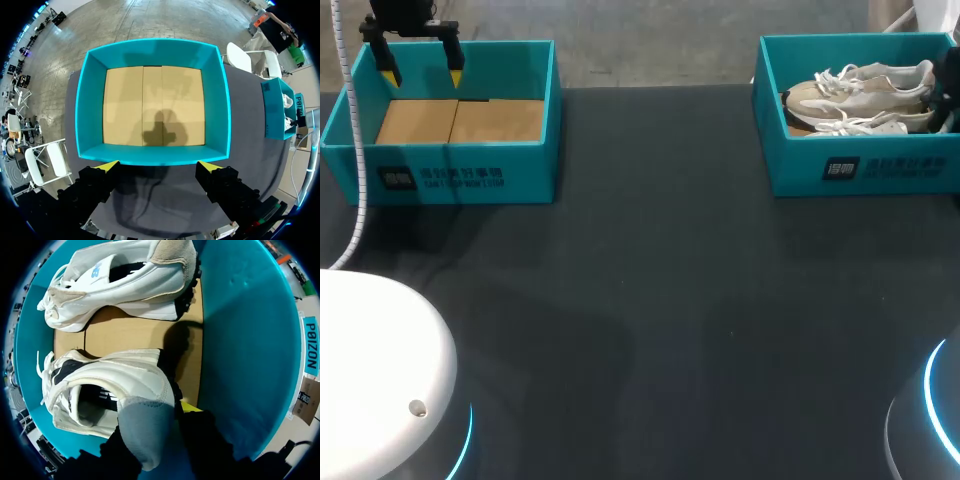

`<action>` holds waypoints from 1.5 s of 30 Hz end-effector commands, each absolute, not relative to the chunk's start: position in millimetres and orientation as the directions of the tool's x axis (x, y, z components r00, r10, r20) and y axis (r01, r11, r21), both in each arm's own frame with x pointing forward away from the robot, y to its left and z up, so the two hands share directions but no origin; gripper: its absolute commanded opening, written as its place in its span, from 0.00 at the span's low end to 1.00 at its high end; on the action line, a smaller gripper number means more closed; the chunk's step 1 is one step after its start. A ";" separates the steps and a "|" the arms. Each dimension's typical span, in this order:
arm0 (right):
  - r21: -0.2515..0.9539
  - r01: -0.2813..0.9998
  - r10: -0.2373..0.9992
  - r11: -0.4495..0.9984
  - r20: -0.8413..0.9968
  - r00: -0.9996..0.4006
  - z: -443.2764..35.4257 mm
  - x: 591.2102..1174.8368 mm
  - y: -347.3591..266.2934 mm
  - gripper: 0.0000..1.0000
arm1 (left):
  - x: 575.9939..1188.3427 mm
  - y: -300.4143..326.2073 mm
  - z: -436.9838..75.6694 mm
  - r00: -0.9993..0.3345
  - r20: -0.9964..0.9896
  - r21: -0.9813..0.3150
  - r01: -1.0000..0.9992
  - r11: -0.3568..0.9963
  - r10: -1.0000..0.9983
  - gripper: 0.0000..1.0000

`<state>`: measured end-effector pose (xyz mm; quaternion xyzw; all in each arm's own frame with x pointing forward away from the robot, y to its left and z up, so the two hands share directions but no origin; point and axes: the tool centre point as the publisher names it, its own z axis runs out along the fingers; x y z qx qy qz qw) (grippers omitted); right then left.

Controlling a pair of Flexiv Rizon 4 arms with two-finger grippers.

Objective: Take the shoe out of the shoebox, open the shoe tongue, remove and reinsert the insole, then place the shoe into the shoebox

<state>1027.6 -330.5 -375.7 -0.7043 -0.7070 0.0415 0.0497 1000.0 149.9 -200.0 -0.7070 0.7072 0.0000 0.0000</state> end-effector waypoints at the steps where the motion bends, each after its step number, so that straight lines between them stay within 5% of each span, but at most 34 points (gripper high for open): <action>1: -0.112 0.994 1.000 -0.011 -0.005 0.011 -367.1 1022.0 -325.9 0.00 | 1000.0 149.9 -200.0 0.000 0.000 0.000 -1.000 0.000 -1.000 1.00; 45: -0.020 0.963 0.953 -0.269 -0.153 0.263 -278.5 1050.3 -352.4 0.00 | 1000.0 149.9 -200.0 0.000 0.000 0.000 -1.000 0.000 -1.000 1.00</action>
